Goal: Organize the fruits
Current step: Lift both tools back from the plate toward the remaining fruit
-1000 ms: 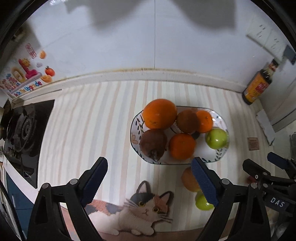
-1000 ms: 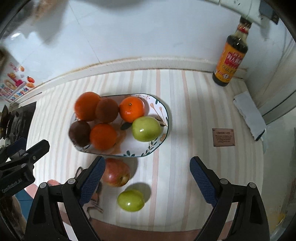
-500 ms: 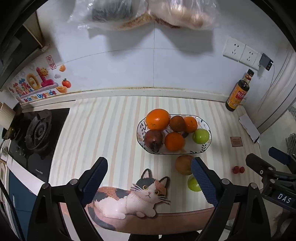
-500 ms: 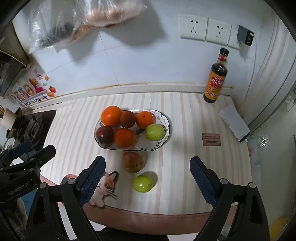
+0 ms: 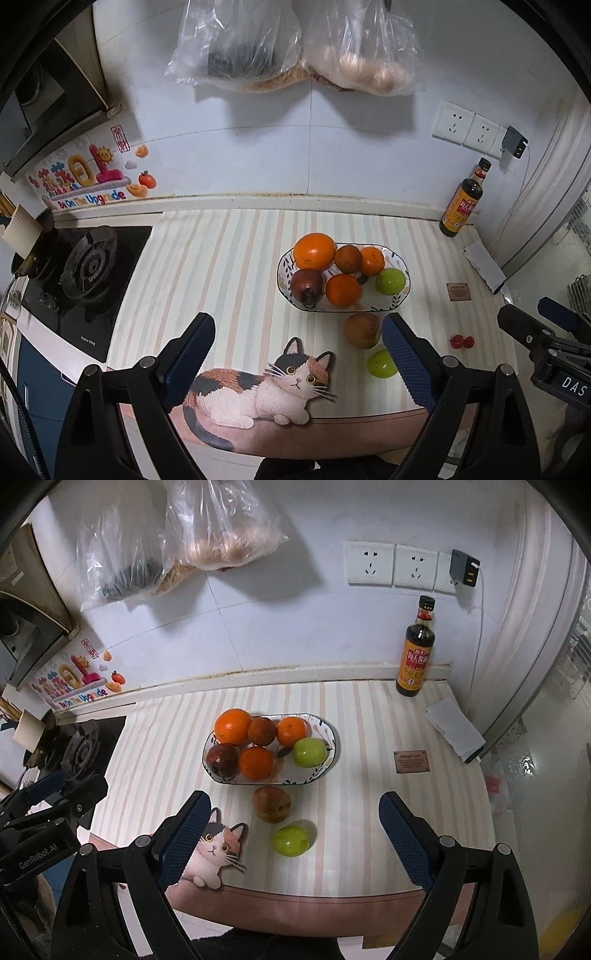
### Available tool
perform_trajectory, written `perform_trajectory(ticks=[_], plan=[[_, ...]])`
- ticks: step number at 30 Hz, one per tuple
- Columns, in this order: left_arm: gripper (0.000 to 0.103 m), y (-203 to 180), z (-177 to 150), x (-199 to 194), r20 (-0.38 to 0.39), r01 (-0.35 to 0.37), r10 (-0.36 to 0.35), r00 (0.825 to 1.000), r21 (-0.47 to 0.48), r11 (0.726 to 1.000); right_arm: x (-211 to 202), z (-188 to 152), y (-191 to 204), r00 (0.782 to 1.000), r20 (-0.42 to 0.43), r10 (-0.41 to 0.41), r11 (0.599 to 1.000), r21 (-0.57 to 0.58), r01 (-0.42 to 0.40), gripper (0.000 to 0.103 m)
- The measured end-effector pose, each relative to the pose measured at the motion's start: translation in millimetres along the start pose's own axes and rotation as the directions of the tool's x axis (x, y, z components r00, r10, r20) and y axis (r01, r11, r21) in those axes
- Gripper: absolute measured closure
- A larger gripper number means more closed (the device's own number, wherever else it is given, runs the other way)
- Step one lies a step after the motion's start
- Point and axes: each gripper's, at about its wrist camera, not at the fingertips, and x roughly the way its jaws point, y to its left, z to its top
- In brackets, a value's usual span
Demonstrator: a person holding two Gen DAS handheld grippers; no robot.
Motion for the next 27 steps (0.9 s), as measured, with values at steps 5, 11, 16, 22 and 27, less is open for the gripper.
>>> perform_trajectory(ticks=[5, 11, 16, 22, 27], plan=[[0.011, -3, -1, -2, -0.001, 0.005, -0.005, 1.000, 0.002, 1.000, -6, 0, 1, 1.000, 0.007, 0.010, 1.000, -0.001, -0.010, 0.008], [0.010, -8, -3, 13, -0.049, 0.007, -0.006, 0.999, 0.015, 1.000, 10, -1, -4, 0.998, -0.029, 0.056, 0.998, 0.040, -0.055, 0.008], [0.001, -11, -12, 46, -0.118, -0.017, 0.020, 0.993, 0.028, 0.999, 57, -6, -16, 0.987, -0.118, 0.106, 0.990, 0.102, -0.095, 0.008], [0.001, -13, -28, 97, -0.211, -0.066, 0.074, 0.975, 0.043, 0.997, 141, -31, -26, 0.947, -0.278, 0.160, 0.982, 0.145, -0.123, 0.009], [0.001, -18, -37, 133, -0.273, -0.085, 0.100, 0.957, 0.064, 0.994, 209, -56, -26, 0.903, -0.388, 0.185, 0.975, 0.184, -0.121, 0.009]])
